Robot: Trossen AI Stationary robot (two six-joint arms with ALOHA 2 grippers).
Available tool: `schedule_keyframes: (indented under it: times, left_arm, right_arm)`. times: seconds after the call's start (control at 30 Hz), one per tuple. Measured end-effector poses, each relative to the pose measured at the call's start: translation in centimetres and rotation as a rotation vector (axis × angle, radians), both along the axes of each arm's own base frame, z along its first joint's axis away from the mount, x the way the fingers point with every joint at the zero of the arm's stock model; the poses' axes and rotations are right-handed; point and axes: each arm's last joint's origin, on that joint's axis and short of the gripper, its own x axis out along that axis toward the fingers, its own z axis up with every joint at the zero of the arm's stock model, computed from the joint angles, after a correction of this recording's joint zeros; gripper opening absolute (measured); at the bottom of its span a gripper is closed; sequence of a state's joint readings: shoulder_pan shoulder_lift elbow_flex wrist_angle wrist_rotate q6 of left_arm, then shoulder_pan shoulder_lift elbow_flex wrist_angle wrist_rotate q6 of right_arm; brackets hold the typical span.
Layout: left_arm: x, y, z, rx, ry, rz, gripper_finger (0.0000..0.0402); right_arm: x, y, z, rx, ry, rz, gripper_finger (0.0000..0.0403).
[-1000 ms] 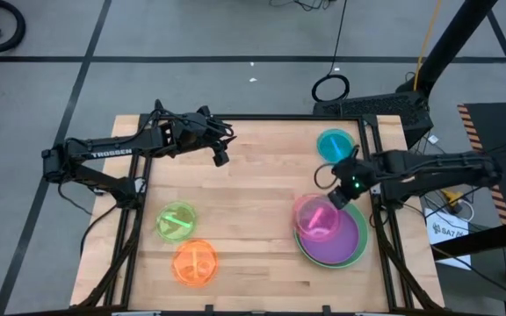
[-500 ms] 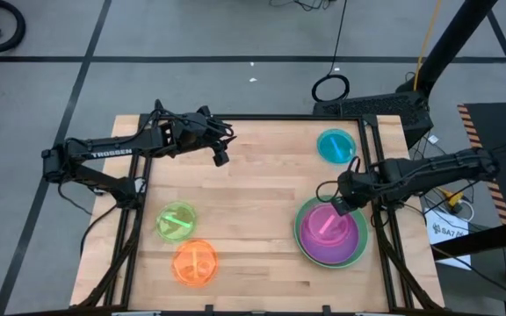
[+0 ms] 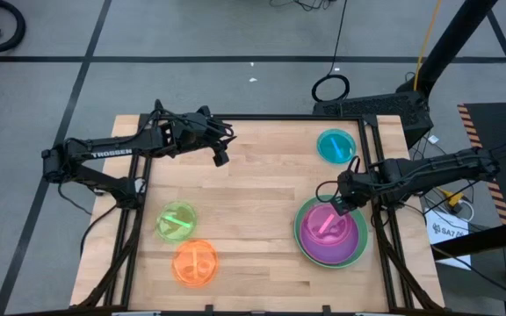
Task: Stack plastic plates
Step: Stack the small pink plate on top of the purple plate, then stack the small blue plate on top of the small pink plate
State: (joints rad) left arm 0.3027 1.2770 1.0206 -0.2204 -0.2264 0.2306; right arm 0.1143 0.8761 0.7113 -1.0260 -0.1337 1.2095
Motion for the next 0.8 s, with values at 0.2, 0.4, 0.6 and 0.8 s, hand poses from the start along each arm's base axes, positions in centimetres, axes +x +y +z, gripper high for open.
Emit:
schedule_keyframes:
  times: [0.2, 0.4, 0.6, 0.8]
  left_arm:
    - [0.0, 0.0, 0.0, -0.001, 0.0, 0.001, 0.0186]
    - [0.0, 0.0, 0.0, -0.006, -0.003, 0.003, 0.0186]
    - [-0.06, -0.02, -0.12, -0.017, 0.006, 0.007, 0.0186]
    - [-0.06, -0.13, -0.19, -0.031, 0.006, 0.011, 0.0186]
  right_arm:
    - [0.03, 0.0, 0.02, 0.001, -0.003, -0.001, 0.0009]
    - [0.04, 0.0, 0.02, 0.0, -0.004, -0.002, 0.0026]
    - [0.04, -0.01, 0.02, -0.003, -0.004, -0.003, 0.0054]
    - [0.27, -0.23, 0.06, -0.08, -0.034, -0.029, 0.0077]
